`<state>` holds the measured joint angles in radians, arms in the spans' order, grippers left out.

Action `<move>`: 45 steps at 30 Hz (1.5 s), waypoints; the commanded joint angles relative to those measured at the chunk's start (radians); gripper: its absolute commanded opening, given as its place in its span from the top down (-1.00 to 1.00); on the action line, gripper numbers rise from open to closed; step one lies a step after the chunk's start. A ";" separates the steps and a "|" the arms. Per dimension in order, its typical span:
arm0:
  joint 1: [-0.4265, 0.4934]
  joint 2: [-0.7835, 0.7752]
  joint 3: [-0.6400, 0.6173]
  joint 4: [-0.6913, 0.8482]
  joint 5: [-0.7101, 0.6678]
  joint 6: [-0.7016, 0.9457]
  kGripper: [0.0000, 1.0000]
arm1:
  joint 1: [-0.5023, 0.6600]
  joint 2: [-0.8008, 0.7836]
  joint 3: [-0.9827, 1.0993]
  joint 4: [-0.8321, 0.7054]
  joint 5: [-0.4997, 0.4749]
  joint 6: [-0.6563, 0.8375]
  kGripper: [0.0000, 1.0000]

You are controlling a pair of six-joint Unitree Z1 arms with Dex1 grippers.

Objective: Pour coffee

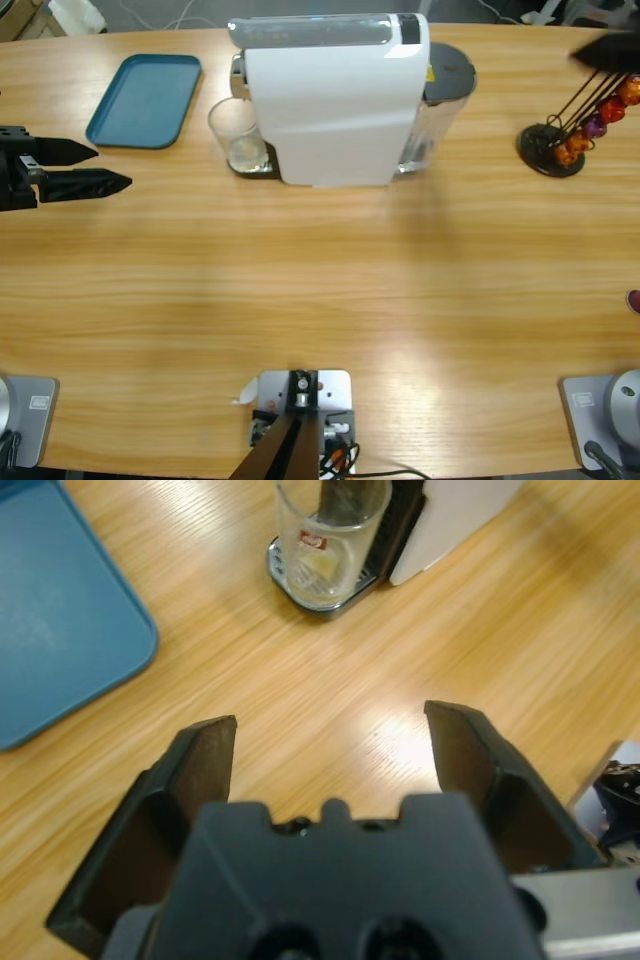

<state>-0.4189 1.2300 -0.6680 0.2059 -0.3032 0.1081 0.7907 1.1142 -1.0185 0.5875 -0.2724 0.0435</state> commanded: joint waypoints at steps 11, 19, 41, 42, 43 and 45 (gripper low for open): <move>-0.011 0.066 0.046 -0.083 -0.108 0.048 -0.96 | 0.013 -0.188 0.531 -0.472 0.309 0.038 -1.00; -0.146 -0.025 0.088 -0.082 -0.056 0.026 -0.78 | 0.012 -0.204 0.599 -0.559 0.284 0.016 -1.00; -0.202 -0.274 0.089 0.023 0.168 -0.031 -0.62 | 0.012 -0.186 0.599 -0.564 0.292 0.015 -1.00; -0.202 -0.283 0.092 0.033 0.170 -0.031 -0.62 | 0.012 -0.186 0.599 -0.564 0.292 0.015 -1.00; -0.202 -0.290 0.107 0.033 0.172 -0.032 -0.63 | 0.012 -0.184 0.598 -0.564 0.291 0.015 -1.00; -0.203 -0.295 0.142 0.016 0.168 -0.035 -0.62 | 0.012 -0.180 0.598 -0.564 0.292 0.015 -1.00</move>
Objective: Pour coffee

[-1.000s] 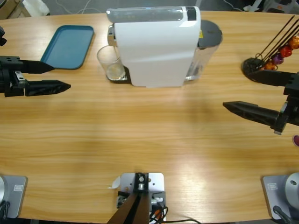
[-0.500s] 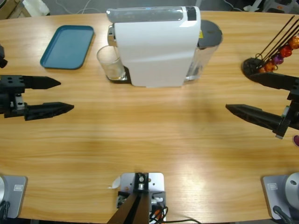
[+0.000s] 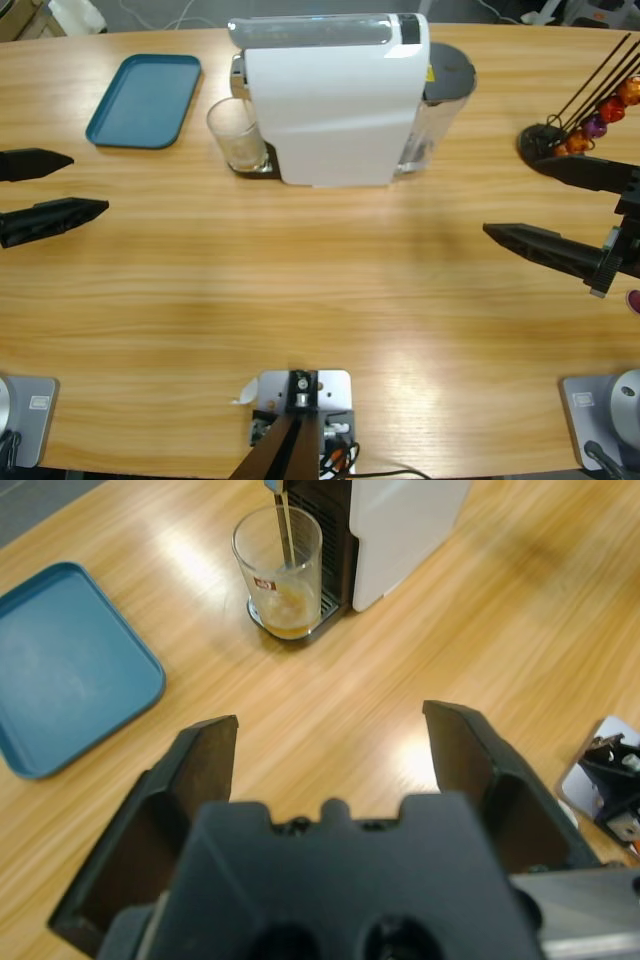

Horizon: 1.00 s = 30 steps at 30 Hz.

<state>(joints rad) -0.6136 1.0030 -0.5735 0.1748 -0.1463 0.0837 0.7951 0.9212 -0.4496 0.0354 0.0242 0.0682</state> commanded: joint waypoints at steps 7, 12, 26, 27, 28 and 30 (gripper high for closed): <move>-0.009 -0.017 0.055 0.007 -0.001 -0.015 -0.65 | 0.007 0.035 0.026 -0.012 0.000 -0.015 -1.00; -0.009 -0.006 0.055 0.004 -0.001 -0.016 -0.65 | 0.007 0.043 0.025 -0.012 0.000 -0.018 -1.00; -0.009 0.012 0.052 -0.003 -0.001 -0.016 -0.65 | 0.007 0.062 0.022 -0.012 0.002 -0.022 -1.00; -0.009 0.014 0.052 -0.003 -0.001 -0.016 -0.65 | 0.007 0.062 0.021 -0.012 0.001 -0.022 -1.00; -0.009 0.016 0.051 -0.003 -0.001 -0.016 -0.65 | 0.007 0.063 0.020 -0.012 0.001 -0.021 -1.00; -0.009 0.019 0.050 -0.003 -0.001 -0.016 -0.65 | 0.007 0.064 0.020 -0.012 0.001 -0.022 -1.00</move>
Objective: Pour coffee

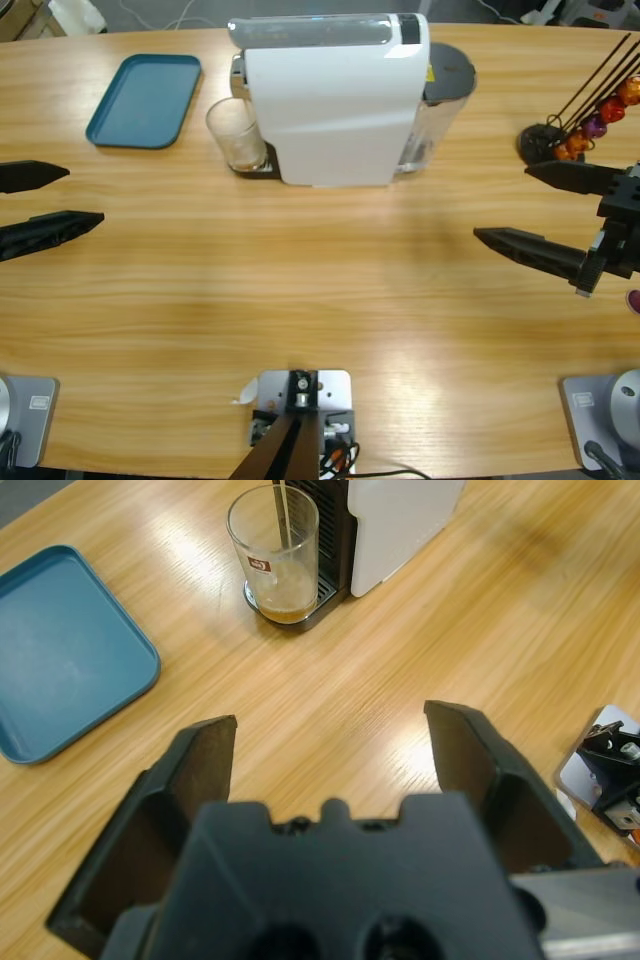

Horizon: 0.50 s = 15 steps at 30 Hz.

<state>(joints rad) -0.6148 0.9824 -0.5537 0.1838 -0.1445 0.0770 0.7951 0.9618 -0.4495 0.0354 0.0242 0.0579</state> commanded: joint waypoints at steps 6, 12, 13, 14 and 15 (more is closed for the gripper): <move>-0.008 0.045 0.029 -0.012 -0.004 -0.010 -0.65 | 0.007 0.021 0.020 -0.012 0.000 -0.011 -1.00; -0.008 0.050 0.028 -0.012 -0.010 -0.010 -0.65 | 0.007 0.021 0.020 -0.012 0.002 -0.012 -1.00; -0.008 0.050 0.028 -0.012 -0.010 -0.010 -0.65 | 0.007 0.021 0.020 -0.012 0.002 -0.012 -1.00; -0.008 0.050 0.028 -0.012 -0.010 -0.010 -0.65 | 0.007 0.021 0.020 -0.012 0.002 -0.012 -1.00; -0.008 0.051 0.028 -0.012 -0.010 -0.010 -0.65 | 0.007 0.022 0.020 -0.012 0.002 -0.012 -1.00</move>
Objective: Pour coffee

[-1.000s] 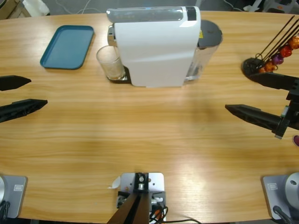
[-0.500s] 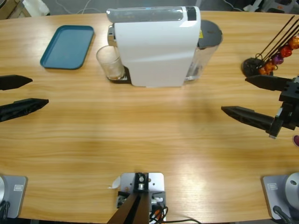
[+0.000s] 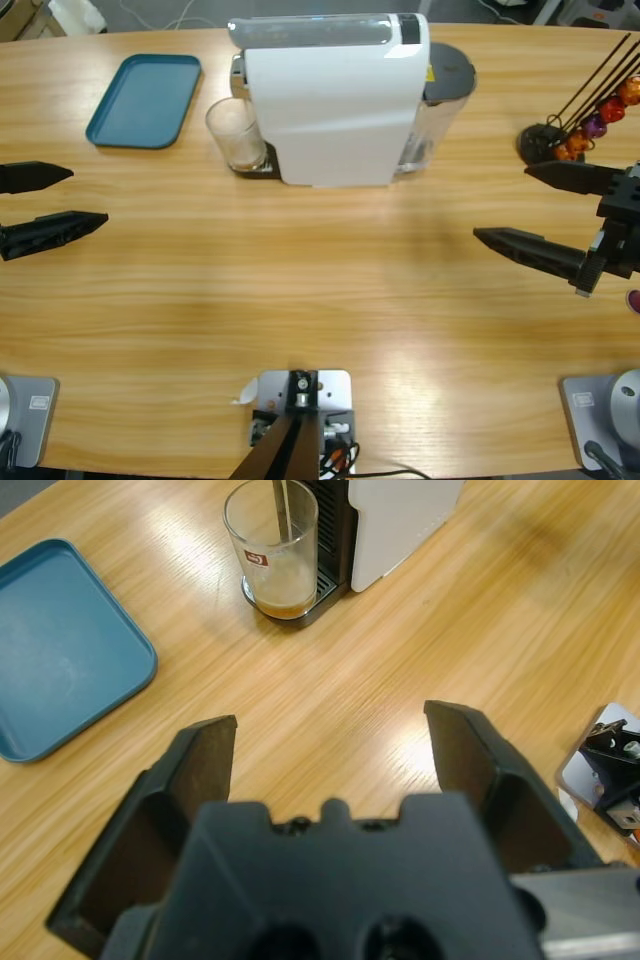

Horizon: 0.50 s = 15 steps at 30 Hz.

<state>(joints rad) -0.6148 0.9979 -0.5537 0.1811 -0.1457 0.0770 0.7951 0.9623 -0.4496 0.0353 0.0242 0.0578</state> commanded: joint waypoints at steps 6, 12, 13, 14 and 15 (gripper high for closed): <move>-0.008 0.044 0.026 -0.009 -0.011 -0.009 -0.65 | 0.007 0.022 0.019 -0.014 0.002 -0.012 -1.00; -0.008 0.054 0.021 -0.009 -0.020 -0.009 -0.64 | 0.007 0.025 0.019 -0.014 0.008 -0.012 -1.00; -0.008 0.052 0.023 -0.009 -0.020 -0.009 -0.64 | 0.007 0.026 0.019 -0.014 0.009 -0.012 -1.00; -0.008 0.049 0.023 -0.008 -0.020 -0.009 -0.64 | 0.007 0.027 0.019 -0.014 0.011 -0.012 -1.00; -0.008 0.048 0.023 -0.008 -0.020 -0.009 -0.64 | 0.007 0.028 0.019 -0.014 0.012 -0.012 -1.00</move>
<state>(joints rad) -0.6148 1.0272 -0.5537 0.1810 -0.1548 0.0770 0.7951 0.9624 -0.4496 0.0321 0.0243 0.0577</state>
